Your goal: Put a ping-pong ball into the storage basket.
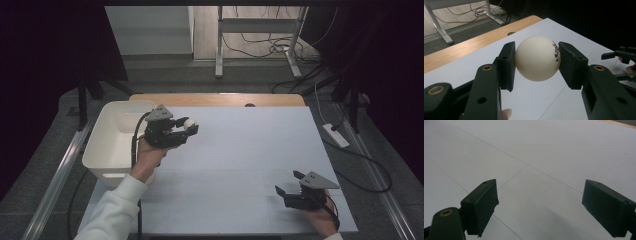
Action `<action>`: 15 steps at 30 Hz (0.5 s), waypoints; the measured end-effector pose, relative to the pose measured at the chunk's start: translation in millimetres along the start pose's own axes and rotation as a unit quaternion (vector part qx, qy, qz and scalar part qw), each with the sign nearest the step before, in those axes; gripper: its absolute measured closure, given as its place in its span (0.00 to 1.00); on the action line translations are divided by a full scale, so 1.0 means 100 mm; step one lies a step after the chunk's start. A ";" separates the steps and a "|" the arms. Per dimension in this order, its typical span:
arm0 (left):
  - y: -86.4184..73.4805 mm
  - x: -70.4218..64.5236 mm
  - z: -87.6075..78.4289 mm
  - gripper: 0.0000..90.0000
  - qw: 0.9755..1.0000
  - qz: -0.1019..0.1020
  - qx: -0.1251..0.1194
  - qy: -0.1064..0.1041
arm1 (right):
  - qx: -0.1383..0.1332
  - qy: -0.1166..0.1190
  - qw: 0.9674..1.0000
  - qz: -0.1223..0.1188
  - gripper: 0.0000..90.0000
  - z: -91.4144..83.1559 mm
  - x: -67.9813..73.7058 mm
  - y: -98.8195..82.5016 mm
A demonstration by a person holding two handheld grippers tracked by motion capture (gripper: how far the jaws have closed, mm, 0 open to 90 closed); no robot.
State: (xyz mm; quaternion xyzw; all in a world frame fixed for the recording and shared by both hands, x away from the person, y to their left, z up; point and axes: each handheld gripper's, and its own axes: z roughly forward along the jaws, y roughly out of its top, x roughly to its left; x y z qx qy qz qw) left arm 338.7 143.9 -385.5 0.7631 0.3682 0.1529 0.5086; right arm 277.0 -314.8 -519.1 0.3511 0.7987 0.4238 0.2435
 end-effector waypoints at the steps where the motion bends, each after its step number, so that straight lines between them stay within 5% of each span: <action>1: 0.00 0.01 -0.01 0.56 1.000 -0.001 0.000 0.001 | 0.000 0.000 1.000 0.000 0.15 0.00 0.00 0.00; 15: -0.02 0.13 -0.18 0.56 1.000 -0.008 -0.007 0.027 | -0.002 0.000 1.000 0.000 0.15 0.00 0.00 0.00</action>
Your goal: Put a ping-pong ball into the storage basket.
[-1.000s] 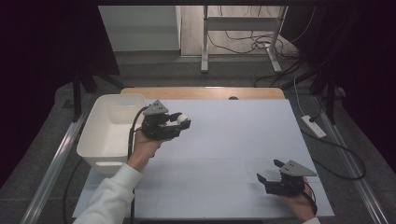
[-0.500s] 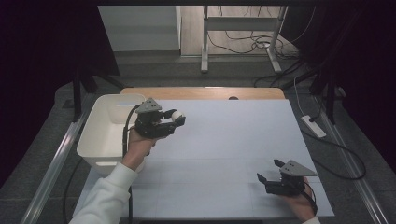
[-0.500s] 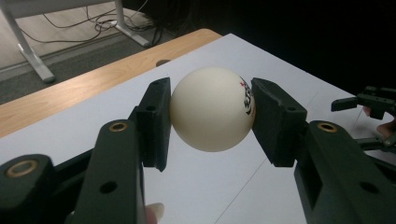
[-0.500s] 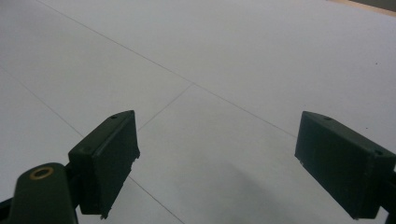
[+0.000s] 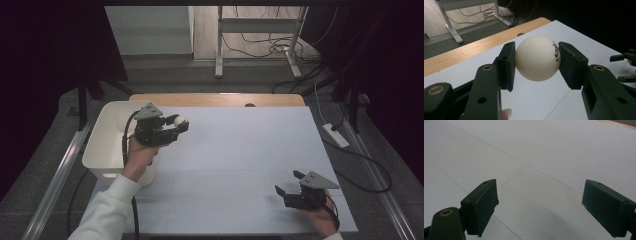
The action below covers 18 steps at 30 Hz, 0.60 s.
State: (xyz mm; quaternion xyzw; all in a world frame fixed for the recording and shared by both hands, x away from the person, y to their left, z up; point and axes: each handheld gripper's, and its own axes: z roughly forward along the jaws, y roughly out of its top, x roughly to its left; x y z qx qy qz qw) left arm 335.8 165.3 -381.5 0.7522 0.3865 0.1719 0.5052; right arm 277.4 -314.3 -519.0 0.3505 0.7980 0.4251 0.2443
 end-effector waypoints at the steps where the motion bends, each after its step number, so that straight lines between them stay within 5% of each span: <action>1: 0.00 0.01 -0.01 0.56 1.000 -0.001 -0.001 0.002 | 0.000 0.000 1.000 0.000 0.15 0.00 0.00 0.00; 18: -0.07 0.18 -0.19 0.56 0.999 -0.018 -0.006 0.028 | -0.001 -0.001 1.000 -0.001 0.15 0.00 0.00 0.00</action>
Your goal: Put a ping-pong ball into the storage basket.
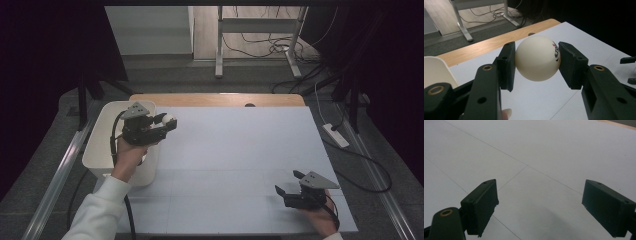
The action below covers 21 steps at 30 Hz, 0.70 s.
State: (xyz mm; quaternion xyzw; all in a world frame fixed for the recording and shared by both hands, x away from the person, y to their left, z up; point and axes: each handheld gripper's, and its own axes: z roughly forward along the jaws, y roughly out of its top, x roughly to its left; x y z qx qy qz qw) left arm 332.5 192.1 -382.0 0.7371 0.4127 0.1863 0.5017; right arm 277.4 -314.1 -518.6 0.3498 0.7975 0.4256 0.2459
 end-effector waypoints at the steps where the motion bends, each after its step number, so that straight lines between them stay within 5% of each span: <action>1: 0.00 0.01 -0.01 0.56 1.000 -0.001 0.000 0.002 | 0.000 0.000 1.000 0.000 0.15 0.00 0.00 0.00; 21: -0.09 0.21 -0.20 0.56 0.999 -0.017 -0.001 0.035 | 0.001 0.000 1.000 0.000 0.15 0.00 0.00 0.00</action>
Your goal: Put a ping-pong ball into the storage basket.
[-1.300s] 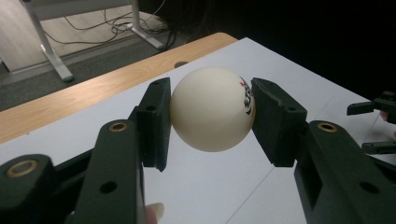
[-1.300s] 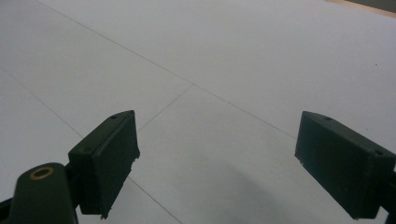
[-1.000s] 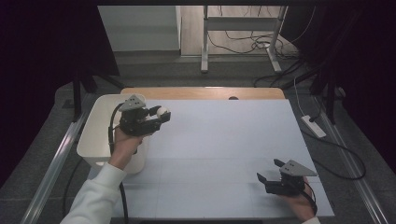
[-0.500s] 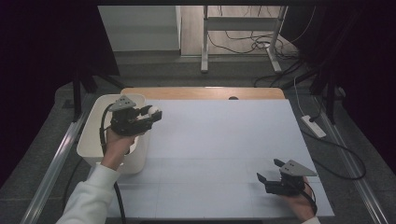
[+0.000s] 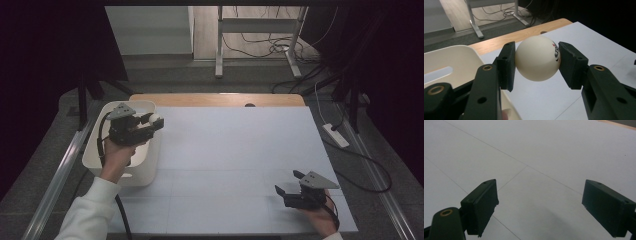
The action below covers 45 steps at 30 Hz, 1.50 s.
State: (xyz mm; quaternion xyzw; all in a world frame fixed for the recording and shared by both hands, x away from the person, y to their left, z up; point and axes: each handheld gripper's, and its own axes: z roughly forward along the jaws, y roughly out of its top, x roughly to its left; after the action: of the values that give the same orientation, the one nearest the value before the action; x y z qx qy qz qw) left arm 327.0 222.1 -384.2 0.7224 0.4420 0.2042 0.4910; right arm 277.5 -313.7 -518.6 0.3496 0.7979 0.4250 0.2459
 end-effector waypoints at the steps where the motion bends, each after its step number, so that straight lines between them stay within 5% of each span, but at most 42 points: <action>1: 0.00 0.01 -0.01 0.56 1.000 -0.001 0.000 0.002 | 0.001 -0.001 1.000 -0.001 0.15 0.00 0.00 0.00; 45: -0.10 0.24 -0.18 0.56 0.999 -0.025 0.000 0.036 | 0.002 0.001 1.000 -0.002 0.15 0.01 0.00 0.00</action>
State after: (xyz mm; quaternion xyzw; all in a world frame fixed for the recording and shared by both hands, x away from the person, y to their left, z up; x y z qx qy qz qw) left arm 322.1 252.9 -388.4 0.7034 0.4770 0.2180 0.4798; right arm 278.5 -312.5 -519.0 0.3477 0.7999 0.4234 0.2450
